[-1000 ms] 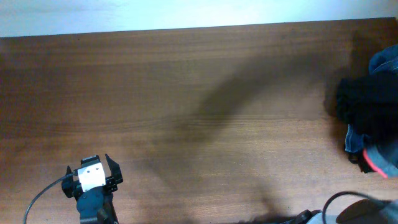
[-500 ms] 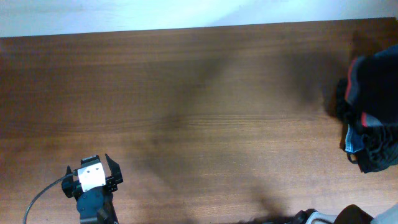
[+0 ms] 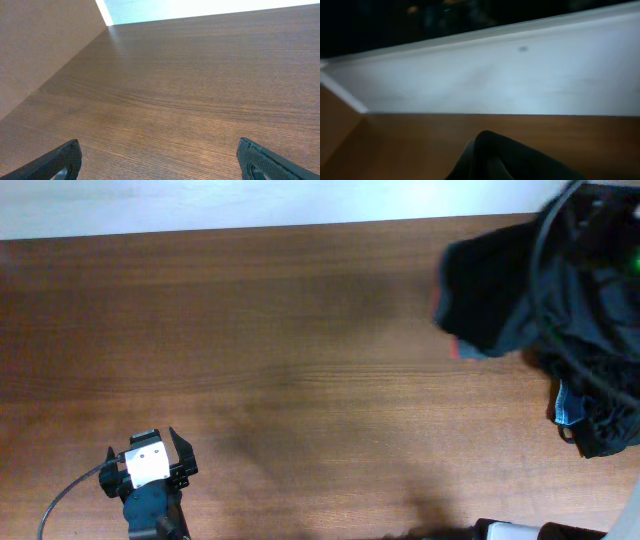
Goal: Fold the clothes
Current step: 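Lift the black garment and carry it left to table center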
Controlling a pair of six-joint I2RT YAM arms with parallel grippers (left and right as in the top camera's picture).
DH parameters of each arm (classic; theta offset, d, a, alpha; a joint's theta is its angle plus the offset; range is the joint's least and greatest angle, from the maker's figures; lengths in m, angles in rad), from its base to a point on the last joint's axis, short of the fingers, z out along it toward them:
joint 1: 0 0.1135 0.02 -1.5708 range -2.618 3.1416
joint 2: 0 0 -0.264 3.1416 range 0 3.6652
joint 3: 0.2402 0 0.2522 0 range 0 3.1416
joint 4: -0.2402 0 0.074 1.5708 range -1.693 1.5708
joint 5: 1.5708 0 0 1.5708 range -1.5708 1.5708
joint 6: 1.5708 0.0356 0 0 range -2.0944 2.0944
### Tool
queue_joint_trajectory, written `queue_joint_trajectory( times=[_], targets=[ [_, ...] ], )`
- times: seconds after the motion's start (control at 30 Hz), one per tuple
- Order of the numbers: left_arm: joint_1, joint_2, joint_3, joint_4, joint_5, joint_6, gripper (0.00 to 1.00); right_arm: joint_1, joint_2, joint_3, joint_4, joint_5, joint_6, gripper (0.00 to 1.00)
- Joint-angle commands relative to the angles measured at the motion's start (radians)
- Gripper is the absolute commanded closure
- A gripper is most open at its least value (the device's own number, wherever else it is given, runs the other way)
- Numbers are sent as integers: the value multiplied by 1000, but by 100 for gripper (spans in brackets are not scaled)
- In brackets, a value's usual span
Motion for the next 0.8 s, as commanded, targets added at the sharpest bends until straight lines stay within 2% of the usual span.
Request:
queue_joint_trajectory(
  times=[0.0, 0.47, 0.77],
  targets=[
    [-5, -10, 0, -11, -14, 16, 0, 96, -18, 26, 12, -19, -16, 96],
    [-5, -10, 0, -11, -14, 16, 0, 414, 122, 25, 10, -19, -15, 96],
    [-5, -10, 0, -11, -14, 16, 1, 499, 250, 25, -113, 4, -15, 96]
  ],
)
